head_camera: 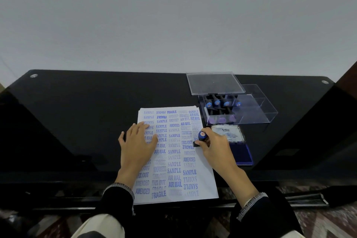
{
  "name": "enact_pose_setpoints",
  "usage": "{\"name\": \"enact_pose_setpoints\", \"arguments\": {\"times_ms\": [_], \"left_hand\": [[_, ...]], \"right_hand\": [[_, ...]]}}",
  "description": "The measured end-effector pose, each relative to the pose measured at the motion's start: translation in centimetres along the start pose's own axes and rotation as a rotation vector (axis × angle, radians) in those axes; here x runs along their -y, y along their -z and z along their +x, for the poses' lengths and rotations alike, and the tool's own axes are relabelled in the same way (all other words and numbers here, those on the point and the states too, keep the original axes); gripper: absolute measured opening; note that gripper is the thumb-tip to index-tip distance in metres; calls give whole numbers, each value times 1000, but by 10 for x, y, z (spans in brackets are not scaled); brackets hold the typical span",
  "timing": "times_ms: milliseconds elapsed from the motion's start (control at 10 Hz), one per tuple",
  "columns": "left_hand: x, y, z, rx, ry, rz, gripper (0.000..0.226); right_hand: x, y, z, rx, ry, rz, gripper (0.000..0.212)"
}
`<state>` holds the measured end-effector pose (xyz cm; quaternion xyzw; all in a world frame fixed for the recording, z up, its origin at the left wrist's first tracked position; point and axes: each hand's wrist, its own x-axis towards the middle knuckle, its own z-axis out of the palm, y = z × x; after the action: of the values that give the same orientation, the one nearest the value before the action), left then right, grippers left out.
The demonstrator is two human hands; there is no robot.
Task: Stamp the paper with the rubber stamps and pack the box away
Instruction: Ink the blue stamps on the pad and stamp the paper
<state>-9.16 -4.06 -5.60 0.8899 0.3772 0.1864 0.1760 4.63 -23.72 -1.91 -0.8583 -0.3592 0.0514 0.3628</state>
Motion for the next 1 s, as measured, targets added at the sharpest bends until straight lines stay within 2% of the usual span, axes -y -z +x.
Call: {"name": "enact_pose_setpoints", "arguments": {"times_ms": [400, 700, 800, 900, 1000], "left_hand": [[0, 0, 0, -1, -1, 13, 49], [0, 0, -1, -9, -8, 3, 48], [0, 1, 0, -11, -8, 2, 48], [0, 1, -1, -8, -5, 3, 48], [-1, 1, -1, -10, -6, 1, 49]], "right_hand": [[-2, -11, -6, -91, -3, -11, 14], [2, -5, -1, -56, -23, 8, 15], [-2, -9, -6, -74, -27, 58, 16], [1, -1, -3, -88, -146, 222, 14], [1, 18, -1, -287, -260, 410, 14]]}}
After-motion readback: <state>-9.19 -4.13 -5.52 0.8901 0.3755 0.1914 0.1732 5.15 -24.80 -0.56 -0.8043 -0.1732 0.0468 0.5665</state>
